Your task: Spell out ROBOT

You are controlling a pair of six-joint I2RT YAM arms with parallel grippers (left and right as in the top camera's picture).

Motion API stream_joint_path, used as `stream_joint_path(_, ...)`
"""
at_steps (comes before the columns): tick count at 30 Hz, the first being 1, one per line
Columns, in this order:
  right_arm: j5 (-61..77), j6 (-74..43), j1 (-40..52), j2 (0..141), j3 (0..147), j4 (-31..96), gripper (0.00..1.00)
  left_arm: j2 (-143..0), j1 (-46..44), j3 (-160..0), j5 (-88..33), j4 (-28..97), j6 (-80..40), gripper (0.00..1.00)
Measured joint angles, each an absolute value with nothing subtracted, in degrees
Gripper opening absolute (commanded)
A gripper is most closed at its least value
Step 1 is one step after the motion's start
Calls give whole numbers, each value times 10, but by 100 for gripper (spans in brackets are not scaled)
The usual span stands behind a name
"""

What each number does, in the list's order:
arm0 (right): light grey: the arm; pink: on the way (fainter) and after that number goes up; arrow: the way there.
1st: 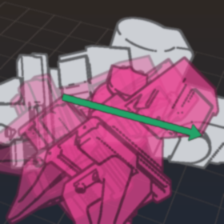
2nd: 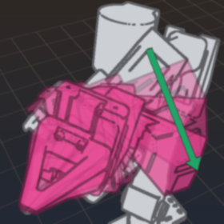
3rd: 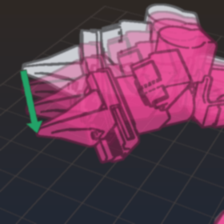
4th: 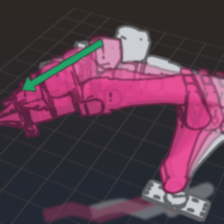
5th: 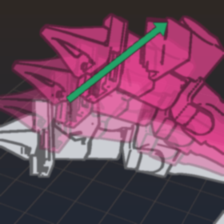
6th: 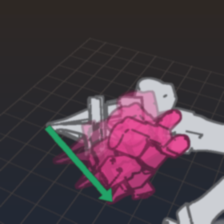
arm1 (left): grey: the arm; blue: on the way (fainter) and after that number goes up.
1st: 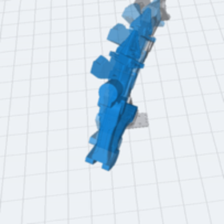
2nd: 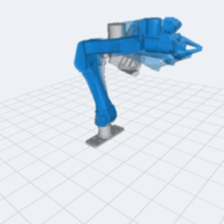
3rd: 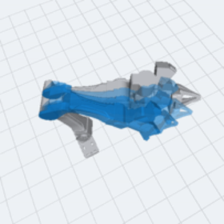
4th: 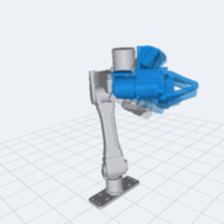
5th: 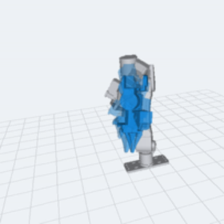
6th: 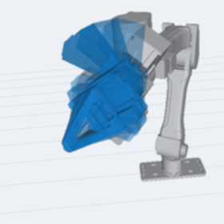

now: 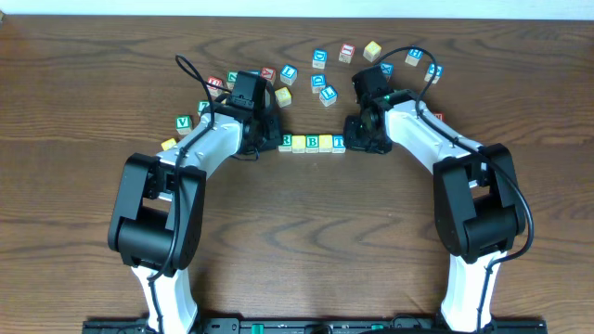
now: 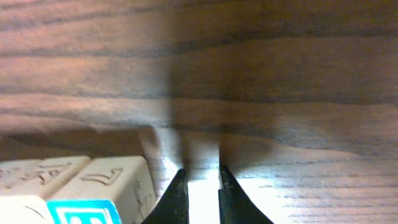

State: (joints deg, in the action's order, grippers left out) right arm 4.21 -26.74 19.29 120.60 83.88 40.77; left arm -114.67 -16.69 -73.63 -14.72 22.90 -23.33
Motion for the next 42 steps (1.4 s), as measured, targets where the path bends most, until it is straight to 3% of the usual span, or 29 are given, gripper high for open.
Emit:
stream_joint_path(7, 41, -245, 189, 1190, 870, 455, 16, -1132, -150, -736, -88, 270, -238, 8)
stream_joint_path(17, 58, -218, 198, 1143, 903, 454, 12, -966, -123, -736, -57, 358, -237, 8)
stream_joint_path(42, 68, -245, 324, 1203, 903, 173, 9, -914, 0, -736, -26, 435, -236, 9)
